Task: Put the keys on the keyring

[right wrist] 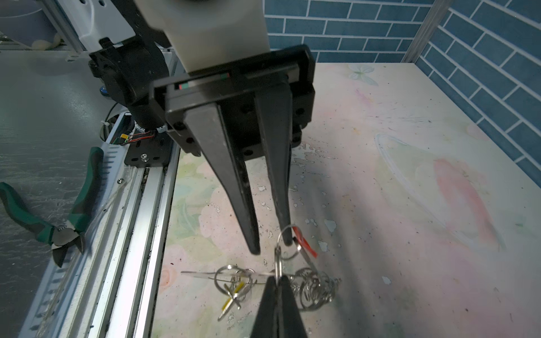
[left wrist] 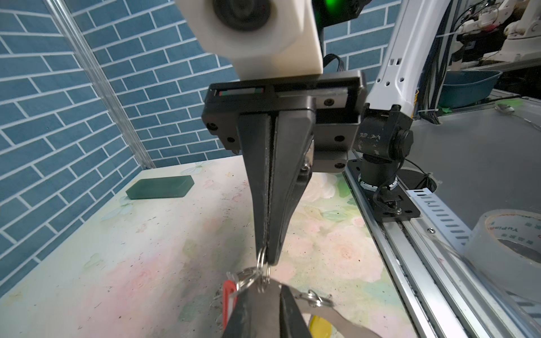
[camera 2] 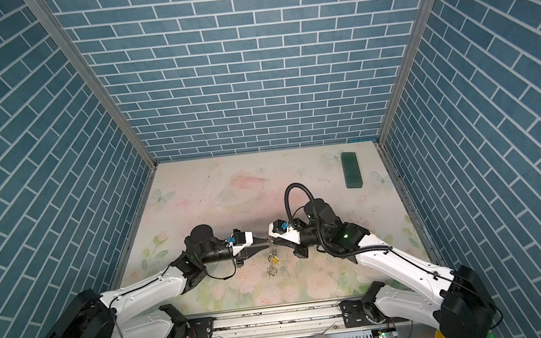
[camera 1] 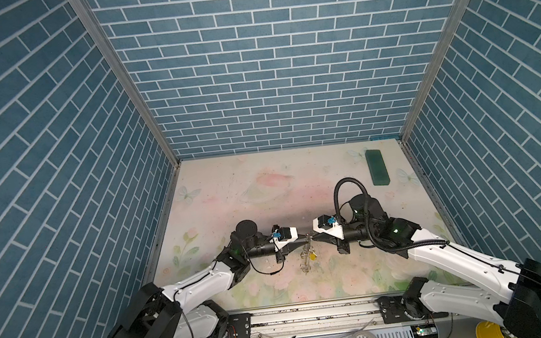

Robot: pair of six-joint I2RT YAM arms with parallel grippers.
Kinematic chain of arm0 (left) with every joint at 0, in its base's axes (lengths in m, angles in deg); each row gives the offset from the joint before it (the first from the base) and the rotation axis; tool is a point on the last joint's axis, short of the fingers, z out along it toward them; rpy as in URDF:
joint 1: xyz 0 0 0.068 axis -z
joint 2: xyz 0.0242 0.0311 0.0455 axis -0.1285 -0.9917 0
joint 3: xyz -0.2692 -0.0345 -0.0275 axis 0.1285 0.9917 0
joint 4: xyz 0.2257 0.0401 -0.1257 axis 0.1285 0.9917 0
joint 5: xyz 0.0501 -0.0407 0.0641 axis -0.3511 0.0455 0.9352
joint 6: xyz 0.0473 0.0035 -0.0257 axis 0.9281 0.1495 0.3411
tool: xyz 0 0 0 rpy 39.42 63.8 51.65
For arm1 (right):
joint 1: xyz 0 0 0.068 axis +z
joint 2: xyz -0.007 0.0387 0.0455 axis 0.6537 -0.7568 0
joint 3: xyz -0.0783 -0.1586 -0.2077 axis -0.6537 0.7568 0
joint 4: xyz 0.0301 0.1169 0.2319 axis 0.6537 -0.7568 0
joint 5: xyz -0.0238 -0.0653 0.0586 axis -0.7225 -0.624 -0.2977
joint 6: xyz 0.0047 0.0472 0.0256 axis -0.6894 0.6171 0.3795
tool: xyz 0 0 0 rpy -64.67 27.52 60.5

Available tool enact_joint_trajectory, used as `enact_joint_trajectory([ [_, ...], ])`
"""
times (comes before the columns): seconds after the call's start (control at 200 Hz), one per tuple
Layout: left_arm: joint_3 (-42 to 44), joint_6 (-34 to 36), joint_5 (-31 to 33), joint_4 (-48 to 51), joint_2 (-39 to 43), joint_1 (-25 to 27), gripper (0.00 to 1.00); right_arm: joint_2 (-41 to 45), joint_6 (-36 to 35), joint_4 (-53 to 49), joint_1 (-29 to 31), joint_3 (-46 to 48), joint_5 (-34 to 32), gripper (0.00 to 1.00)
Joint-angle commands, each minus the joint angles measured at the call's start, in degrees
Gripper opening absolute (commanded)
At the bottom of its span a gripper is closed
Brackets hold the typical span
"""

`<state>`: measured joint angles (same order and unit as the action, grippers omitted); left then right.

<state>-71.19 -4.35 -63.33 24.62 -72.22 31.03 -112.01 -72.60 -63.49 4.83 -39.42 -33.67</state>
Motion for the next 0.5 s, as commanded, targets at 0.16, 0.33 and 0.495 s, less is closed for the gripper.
enact_joint_trajectory([
  [0.16,2.3,5.6,0.8,5.9,9.0,-1.2,0.22,1.9,-2.9,-15.1,0.1,-9.1,-0.3,0.0],
  [0.33,-1.2,5.4,-1.2,6.7,5.9,-1.2,0.24,1.6,-3.2,-15.9,0.1,-10.3,1.7,0.0],
  [0.495,-1.7,3.2,-1.8,3.8,3.6,-1.2,0.27,0.7,-3.2,-15.0,0.1,-10.4,2.6,0.0],
])
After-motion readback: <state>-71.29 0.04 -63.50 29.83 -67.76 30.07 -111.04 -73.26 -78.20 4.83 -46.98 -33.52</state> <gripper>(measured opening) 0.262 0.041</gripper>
